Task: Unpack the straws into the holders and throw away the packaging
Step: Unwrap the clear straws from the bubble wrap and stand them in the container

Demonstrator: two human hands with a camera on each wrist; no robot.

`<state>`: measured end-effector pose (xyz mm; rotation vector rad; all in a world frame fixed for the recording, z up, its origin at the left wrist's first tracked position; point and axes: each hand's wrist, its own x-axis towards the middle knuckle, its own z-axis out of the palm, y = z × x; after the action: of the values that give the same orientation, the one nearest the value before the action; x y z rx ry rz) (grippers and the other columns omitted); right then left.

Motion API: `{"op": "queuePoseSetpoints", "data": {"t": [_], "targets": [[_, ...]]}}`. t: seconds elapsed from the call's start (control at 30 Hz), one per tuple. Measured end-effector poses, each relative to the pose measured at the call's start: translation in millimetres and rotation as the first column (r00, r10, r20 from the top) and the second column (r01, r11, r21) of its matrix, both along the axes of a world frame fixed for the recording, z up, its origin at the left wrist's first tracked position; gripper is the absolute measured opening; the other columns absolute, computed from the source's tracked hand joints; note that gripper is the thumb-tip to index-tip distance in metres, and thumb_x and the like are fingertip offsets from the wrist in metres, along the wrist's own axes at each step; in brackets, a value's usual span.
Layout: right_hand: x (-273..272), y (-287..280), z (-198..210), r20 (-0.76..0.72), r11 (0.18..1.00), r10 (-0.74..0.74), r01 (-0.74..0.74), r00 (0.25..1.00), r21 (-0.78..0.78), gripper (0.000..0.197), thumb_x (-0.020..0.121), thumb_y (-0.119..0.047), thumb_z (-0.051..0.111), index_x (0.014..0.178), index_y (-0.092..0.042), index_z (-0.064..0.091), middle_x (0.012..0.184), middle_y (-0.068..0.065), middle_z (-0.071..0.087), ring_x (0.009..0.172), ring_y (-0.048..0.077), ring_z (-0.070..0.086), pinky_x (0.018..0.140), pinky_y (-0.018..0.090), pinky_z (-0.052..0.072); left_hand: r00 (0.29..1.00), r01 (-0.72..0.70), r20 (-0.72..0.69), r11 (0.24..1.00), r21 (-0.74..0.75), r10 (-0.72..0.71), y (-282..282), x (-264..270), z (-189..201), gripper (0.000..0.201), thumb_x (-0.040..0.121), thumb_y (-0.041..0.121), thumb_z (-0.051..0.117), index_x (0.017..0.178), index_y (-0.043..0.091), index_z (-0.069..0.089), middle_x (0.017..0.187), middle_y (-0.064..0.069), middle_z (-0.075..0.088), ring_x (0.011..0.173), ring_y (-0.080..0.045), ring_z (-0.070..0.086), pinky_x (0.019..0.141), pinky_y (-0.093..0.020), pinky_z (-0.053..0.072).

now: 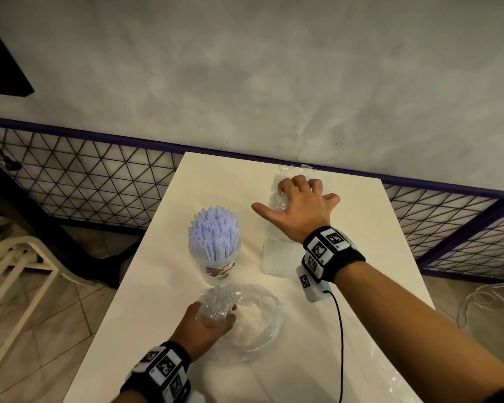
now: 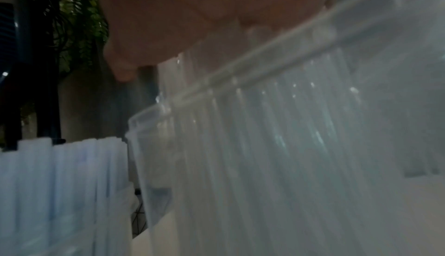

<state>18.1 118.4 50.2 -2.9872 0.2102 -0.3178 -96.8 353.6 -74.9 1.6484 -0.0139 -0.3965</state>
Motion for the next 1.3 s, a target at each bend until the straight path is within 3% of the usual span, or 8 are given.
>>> {"op": "queuePoseSetpoints", "data": {"t": [0.2, 0.43, 0.63, 0.8, 0.93, 1.1, 1.2, 1.3], "targets": [[-8, -26, 1, -0.03, 0.956, 0.294, -0.294, 0.955, -0.002, 0.083, 0.07, -0.074, 0.064, 0.141, -0.048, 0.032, 0.158, -0.019, 0.021, 0.147, 0.019, 0.015, 0.106, 0.056, 0.019, 1.0, -0.004, 0.005, 1.0, 0.0, 0.004, -1, 0, -3, 0.044, 0.051, 0.041, 0.072, 0.084, 0.012, 0.073, 0.087, 0.0, 0.075, 0.085, -0.013, 0.07, 0.076, -0.012, 0.051], [-10, -34, -19, 0.113, 0.958, 0.284, -0.277, 0.952, -0.077, 0.048, 0.086, -0.066, 0.057, 0.128, -0.042, 0.055, 0.138, -0.017, 0.054, 0.138, 0.016, 0.04, 0.095, 0.044, 0.018, 0.999, 0.018, 0.028, 1.0, 0.0, -0.018, -1, -1, 3, 0.043, 0.053, 0.043, 0.071, 0.083, 0.012, 0.073, 0.086, 0.003, 0.074, 0.082, -0.01, 0.069, 0.074, -0.01, 0.049], [-22, -12, -12, 0.154, 0.978, 0.21, -0.209, 0.966, -0.022, 0.052, 0.098, -0.057, 0.032, 0.142, -0.033, 0.043, 0.157, -0.011, 0.034, 0.15, 0.017, 0.019, 0.106, 0.051, 0.013, 0.999, 0.013, 0.052, 1.0, -0.012, -0.012, -2, -2, 4, 0.038, 0.056, 0.041, 0.073, 0.083, 0.015, 0.072, 0.089, 0.004, 0.073, 0.085, -0.01, 0.069, 0.076, -0.011, 0.05], [-65, 31, 15, 0.273, 0.769, 0.526, -0.588, 0.805, 0.252, 0.042, 0.086, -0.024, 0.043, 0.124, -0.021, 0.059, 0.126, -0.004, 0.062, 0.116, 0.013, 0.053, 0.097, 0.046, 0.039, 0.996, 0.066, 0.054, 0.998, 0.0, -0.066, -2, 0, 12, 0.018, 0.068, 0.026, 0.076, 0.085, 0.025, 0.072, 0.094, 0.013, 0.071, 0.086, 0.001, 0.064, 0.077, -0.008, 0.046], [-95, 51, -1, -0.004, 0.518, 0.697, -0.499, 0.717, 0.695, 0.065, 0.069, -0.009, 0.06, 0.134, -0.015, 0.055, 0.124, 0.0, 0.06, 0.095, -0.006, 0.053, 0.077, 0.006, 0.04, 0.992, 0.11, 0.065, 0.994, -0.002, -0.11, -2, 3, 18, 0.036, 0.076, 0.016, 0.08, 0.09, 0.048, 0.07, 0.097, 0.028, 0.07, 0.093, 0.009, 0.063, 0.083, -0.008, 0.045], [-102, 63, -43, -0.11, 0.467, 0.667, -0.298, 0.737, 0.833, 0.062, 0.068, -0.02, 0.085, 0.124, -0.03, 0.063, 0.112, -0.004, 0.067, 0.09, 0.024, 0.062, 0.081, 0.034, 0.055, 0.98, 0.19, 0.056, 0.981, 0.021, -0.191, -6, 4, 28, 0.04, 0.05, 0.052, 0.074, 0.089, 0.047, 0.068, 0.094, 0.035, 0.067, 0.092, 0.009, 0.063, 0.086, -0.016, 0.047], [-101, 61, -49, -0.085, 0.469, 0.616, -0.279, 0.783, 0.838, 0.042, 0.062, -0.039, 0.083, 0.101, -0.029, 0.071, 0.095, 0.003, 0.068, 0.081, 0.03, 0.06, 0.07, 0.034, 0.051, 0.98, 0.181, 0.073, 0.983, 0.043, -0.184, -4, 5, 23, 0.048, 0.051, 0.067, 0.079, 0.095, 0.053, 0.065, 0.101, 0.016, 0.072, 0.099, -0.011, 0.067, 0.093, -0.04, 0.052], [-101, 58, -50, -0.077, 0.49, 0.63, -0.319, 0.772, 0.811, 0.039, 0.067, -0.027, 0.088, 0.102, -0.021, 0.071, 0.094, 0.005, 0.068, 0.08, 0.028, 0.06, 0.071, 0.034, 0.05, 0.975, 0.199, 0.08, 0.975, 0.099, -0.207, -5, 4, 24, 0.04, 0.056, 0.061, 0.075, 0.094, 0.052, 0.065, 0.101, 0.016, 0.071, 0.099, -0.011, 0.067, 0.093, -0.042, 0.052]]}}
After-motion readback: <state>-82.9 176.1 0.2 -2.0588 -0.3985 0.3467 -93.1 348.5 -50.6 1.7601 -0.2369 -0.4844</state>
